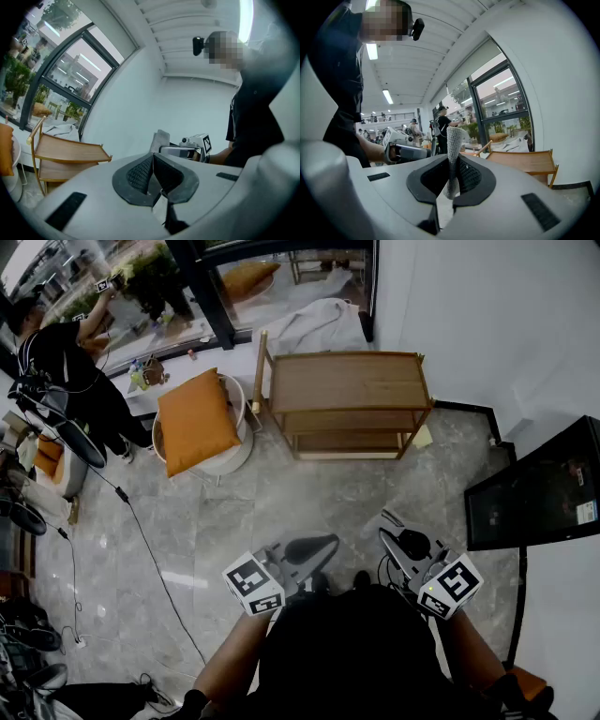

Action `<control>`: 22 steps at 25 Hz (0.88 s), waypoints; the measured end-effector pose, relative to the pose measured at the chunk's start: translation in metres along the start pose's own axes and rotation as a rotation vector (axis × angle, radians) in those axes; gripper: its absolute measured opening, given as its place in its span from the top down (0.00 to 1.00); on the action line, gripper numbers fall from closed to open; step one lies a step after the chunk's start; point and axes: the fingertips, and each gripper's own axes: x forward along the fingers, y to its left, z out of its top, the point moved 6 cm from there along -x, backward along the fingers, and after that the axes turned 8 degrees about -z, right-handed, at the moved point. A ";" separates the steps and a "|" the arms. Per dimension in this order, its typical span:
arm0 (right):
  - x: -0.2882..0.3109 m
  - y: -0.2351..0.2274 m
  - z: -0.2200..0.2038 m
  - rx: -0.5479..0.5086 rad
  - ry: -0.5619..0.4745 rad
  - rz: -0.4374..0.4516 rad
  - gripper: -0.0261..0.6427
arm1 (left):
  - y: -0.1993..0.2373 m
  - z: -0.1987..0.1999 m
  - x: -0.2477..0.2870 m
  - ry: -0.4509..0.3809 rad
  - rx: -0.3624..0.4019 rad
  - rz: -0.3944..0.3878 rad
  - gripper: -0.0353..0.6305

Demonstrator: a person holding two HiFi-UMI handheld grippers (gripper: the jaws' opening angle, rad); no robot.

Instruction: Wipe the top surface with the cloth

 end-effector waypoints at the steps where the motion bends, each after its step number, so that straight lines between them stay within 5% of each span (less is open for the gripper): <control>1: -0.002 -0.001 0.000 0.002 0.001 0.006 0.91 | 0.000 0.000 0.002 -0.008 -0.012 0.006 0.93; 8: -0.011 -0.012 0.005 -0.009 -0.004 0.035 0.91 | -0.002 0.007 0.019 -0.051 -0.028 0.029 0.93; 22: -0.024 -0.029 -0.009 0.076 0.016 0.071 0.91 | -0.006 -0.008 0.043 -0.010 -0.069 0.059 0.93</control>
